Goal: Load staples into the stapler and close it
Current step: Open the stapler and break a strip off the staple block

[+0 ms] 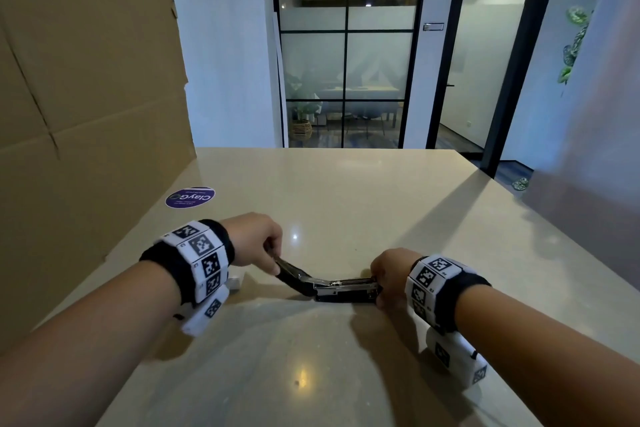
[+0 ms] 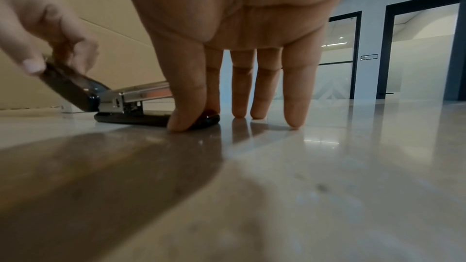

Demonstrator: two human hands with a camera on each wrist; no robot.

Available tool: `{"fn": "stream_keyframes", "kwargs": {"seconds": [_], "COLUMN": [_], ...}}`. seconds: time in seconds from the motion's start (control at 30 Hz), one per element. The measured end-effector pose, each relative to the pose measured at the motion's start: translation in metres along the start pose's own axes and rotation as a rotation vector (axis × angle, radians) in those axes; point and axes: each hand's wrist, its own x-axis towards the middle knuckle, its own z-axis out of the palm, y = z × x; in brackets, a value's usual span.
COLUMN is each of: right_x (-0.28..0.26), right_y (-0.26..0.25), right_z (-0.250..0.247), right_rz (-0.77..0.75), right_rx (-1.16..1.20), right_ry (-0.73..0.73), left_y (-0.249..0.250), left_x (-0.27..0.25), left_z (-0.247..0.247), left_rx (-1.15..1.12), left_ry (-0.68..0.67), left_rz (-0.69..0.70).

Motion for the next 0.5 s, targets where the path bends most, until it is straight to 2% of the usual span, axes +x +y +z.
{"fn": "stream_keyframes", "kwargs": {"seconds": [0.2, 0.5], "right_x": [-0.004, -0.011], "right_y": [0.000, -0.001], "right_z": [0.001, 0.001], "right_rz": [-0.010, -0.004], "right_rx": [-0.036, -0.026], "right_ry": [0.005, 0.011], "left_y": [-0.013, -0.016], "left_x": [-0.006, -0.006], "left_z": [0.032, 0.043], "left_rx": [0.091, 0.082], "left_ry": [-0.139, -0.155], "left_rz": [-0.078, -0.071]}}
